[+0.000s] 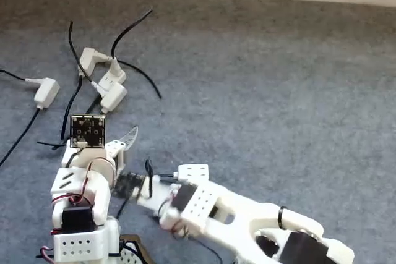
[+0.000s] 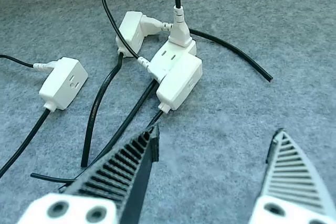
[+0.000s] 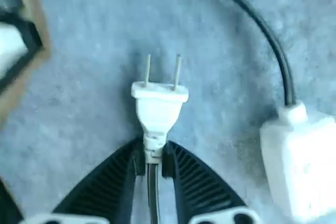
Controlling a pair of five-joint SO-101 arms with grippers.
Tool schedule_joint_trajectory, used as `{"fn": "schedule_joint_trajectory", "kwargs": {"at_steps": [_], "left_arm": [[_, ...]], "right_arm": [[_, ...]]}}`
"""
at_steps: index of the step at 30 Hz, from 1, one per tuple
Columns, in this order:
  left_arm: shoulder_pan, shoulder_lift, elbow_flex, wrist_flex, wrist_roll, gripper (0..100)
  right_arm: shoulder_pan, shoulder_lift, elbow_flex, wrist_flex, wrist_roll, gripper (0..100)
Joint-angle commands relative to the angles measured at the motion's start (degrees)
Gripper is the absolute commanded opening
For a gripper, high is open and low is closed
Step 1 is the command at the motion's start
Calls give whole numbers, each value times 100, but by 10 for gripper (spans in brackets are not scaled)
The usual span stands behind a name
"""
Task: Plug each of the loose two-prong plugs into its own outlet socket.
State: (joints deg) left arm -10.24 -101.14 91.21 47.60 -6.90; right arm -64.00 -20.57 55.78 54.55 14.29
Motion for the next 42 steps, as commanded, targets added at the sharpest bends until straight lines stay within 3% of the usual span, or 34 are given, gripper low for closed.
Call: {"fn": "schedule_joint_trajectory", "kwargs": {"at_steps": [1,6,10,18,27,36,42], "left_arm": [[31,-4,-312,-18,26,326],[40,-4,-796,686,44,329],[497,-4,-963,888,26,331],[681,-4,-1552,1037,281,429],[1613,-4,-804,923,-53,426],[1631,-48,-391,862,-316,389],[1648,-22,-338,862,-325,387]], "right_arm": [[866,-971,-971,1393,475,7],[1657,-2360,-2413,2747,712,7],[1692,-2853,-2360,2352,352,7],[1130,-2826,-295,673,246,7],[1042,-2826,-822,919,229,7],[1569,-2818,-2651,2088,273,7],[1640,-2809,-2879,2167,273,7]]}}
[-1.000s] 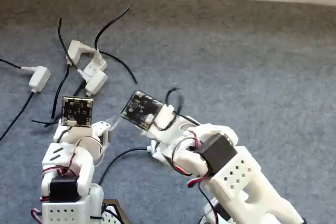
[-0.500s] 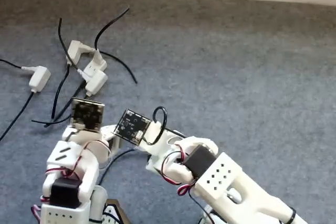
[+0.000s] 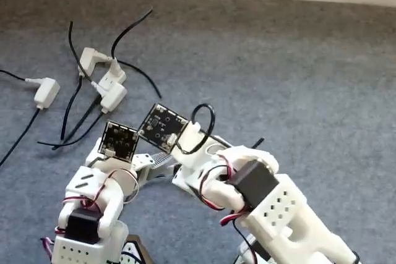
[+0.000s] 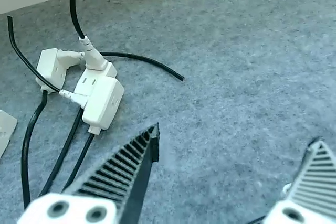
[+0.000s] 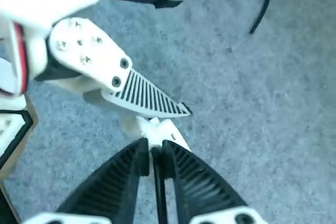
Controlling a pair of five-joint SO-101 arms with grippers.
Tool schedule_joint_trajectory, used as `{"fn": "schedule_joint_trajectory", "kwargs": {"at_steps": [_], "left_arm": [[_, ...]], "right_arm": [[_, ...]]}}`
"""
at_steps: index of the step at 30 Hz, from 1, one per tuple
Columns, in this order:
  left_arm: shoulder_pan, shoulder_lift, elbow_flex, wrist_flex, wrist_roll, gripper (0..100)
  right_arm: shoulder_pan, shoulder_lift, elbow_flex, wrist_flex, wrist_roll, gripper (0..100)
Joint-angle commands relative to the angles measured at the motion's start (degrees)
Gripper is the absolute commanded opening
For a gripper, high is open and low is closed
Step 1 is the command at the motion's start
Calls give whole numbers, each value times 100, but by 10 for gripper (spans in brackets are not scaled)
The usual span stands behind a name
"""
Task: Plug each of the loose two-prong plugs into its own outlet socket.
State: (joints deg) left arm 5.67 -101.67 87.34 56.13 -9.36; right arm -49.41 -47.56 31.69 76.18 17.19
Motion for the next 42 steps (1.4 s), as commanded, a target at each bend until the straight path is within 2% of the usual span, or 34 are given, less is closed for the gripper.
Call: {"fn": "schedule_joint_trajectory", "kwargs": {"at_steps": [1,4,8,11,14,20,23,28,35,42], "left_arm": [[57,31,48,9,-79,387],[-4,-4,13,9,-79,386],[-699,-13,-4,-290,-18,386],[-1200,4,-4,-484,299,386],[-1455,-4,-13,-519,325,386],[-1596,-13,-75,-519,325,386],[-1596,-13,-57,-527,325,386],[-1587,-4,-48,-554,325,386],[-1569,-4,-40,-554,325,386],[-1569,-4,-40,-545,325,386]], "right_arm": [[189,-110,-479,4,-18,7],[198,-110,-470,31,-18,7],[198,127,-435,136,0,7],[189,479,-312,163,237,7],[145,831,198,101,598,7],[-338,1692,2334,-1578,1327,10],[-470,1965,2888,-2220,1345,36],[-620,2167,2870,-2290,1345,137],[-620,2158,2651,-2237,1319,141],[-611,2158,1780,-1358,1336,141]]}}
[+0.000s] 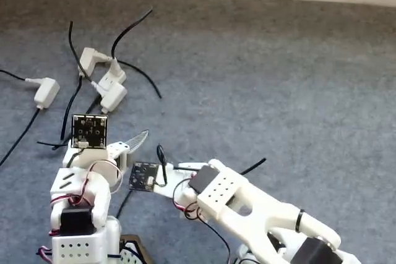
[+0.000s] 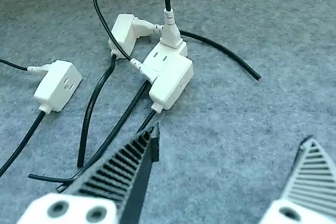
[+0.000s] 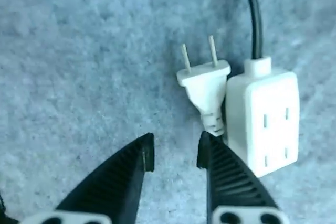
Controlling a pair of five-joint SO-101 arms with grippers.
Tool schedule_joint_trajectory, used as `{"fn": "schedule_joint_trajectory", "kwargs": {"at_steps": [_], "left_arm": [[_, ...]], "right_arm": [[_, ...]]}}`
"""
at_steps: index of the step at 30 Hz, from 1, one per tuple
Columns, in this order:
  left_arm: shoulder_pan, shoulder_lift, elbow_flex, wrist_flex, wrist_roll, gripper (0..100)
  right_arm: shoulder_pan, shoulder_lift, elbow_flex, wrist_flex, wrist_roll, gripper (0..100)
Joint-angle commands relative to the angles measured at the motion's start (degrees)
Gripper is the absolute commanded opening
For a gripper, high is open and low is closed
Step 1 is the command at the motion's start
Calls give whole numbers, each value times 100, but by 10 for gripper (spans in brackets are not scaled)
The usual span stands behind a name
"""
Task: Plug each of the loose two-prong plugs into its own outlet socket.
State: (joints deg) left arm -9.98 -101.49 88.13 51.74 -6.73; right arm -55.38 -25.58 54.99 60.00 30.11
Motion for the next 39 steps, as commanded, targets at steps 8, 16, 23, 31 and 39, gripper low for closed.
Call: {"fn": "schedule_joint_trajectory", "kwargs": {"at_steps": [8,16,23,31,39], "left_arm": [[-4,-22,-119,-88,62,386],[4,-22,-119,-79,62,386],[13,-22,-119,-79,62,386],[13,-22,-119,-79,62,386],[13,-22,-119,-79,62,386]], "right_arm": [[-4,40,-497,48,299,141],[48,40,-101,-567,308,141],[576,40,-145,-585,651,141],[585,365,-110,-831,642,141],[101,1675,-136,-1262,624,141]]}}
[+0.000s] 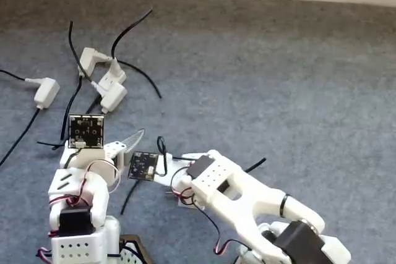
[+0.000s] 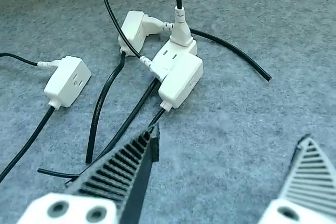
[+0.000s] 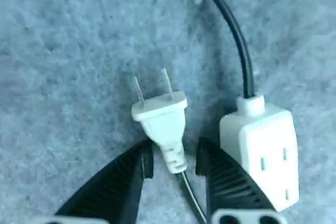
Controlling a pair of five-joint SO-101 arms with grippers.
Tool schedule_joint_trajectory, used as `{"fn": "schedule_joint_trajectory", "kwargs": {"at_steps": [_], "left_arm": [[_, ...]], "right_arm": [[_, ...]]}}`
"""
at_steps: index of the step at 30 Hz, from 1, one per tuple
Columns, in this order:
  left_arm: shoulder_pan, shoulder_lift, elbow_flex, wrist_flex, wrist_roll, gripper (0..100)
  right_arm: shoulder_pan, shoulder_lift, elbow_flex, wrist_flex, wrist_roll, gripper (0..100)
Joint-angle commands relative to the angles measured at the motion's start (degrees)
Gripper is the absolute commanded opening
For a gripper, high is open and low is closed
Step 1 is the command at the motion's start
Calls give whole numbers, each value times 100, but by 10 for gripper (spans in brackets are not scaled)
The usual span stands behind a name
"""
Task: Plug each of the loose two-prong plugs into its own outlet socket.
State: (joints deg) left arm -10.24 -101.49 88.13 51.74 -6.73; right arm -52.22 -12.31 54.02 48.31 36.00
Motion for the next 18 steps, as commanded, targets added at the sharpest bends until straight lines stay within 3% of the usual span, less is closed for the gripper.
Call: {"fn": "schedule_joint_trajectory", "kwargs": {"at_steps": [1,5,15,18], "left_arm": [[40,-22,-119,-79,62,386],[40,-22,-119,-79,62,386],[40,-22,-119,-79,62,386],[40,-13,-119,-79,62,386]], "right_arm": [[-215,374,-40,-92,35,140],[-207,347,-40,-75,35,0],[-233,259,119,-66,396,8],[-198,242,145,251,0,8]]}}
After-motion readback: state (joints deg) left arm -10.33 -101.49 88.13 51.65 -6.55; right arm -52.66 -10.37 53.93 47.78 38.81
